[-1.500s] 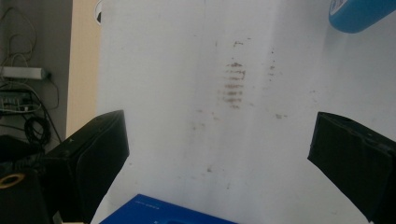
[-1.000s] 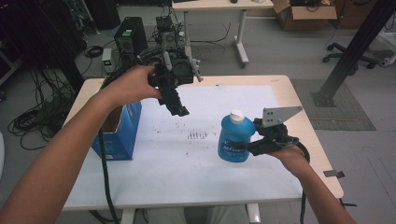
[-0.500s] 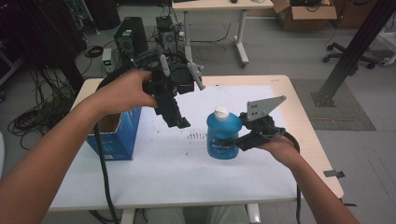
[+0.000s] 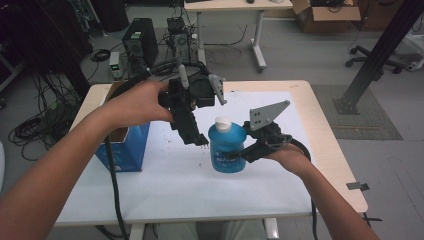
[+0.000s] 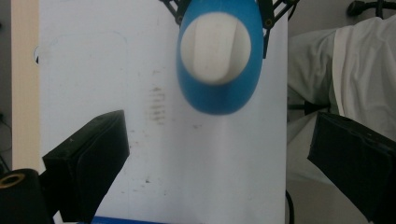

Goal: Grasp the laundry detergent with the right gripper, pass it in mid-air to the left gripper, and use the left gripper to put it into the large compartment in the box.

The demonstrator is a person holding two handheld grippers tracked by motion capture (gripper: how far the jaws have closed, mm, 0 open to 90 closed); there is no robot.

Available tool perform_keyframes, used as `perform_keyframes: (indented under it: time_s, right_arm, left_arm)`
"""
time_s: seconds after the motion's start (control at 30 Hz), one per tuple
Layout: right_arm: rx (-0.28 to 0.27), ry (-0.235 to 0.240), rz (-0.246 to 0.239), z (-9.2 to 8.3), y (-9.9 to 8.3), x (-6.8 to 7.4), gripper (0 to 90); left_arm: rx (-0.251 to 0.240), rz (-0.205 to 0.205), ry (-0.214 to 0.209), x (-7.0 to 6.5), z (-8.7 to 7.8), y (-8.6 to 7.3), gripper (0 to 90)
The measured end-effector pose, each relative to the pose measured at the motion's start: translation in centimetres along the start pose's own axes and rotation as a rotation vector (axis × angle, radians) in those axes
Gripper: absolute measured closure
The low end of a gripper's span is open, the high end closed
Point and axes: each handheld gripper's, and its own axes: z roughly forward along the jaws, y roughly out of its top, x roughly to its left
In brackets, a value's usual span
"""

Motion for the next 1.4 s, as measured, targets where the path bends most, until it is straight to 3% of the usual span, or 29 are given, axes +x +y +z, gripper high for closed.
perform_keyframes:
  time_s: [0.33, 0.63, 1.4]
  right_arm:
    - [0.030, 0.044, -0.019, 1.9, 1.3, -0.4, 43.2]
    - [0.033, 0.078, -0.039, 3.4, 2.2, -0.2, 43.5]
    - [0.032, 0.092, -0.047, 4.2, 2.5, -0.2, 43.6]
  left_arm:
    - [0.005, 0.006, -0.002, -0.5, 0.2, 0.2, 5.1]
    - [0.031, 0.003, -0.014, -0.4, 1.6, 0.0, 5.2]
    - [0.095, 0.010, -0.021, -0.4, 4.2, -0.3, 6.4]
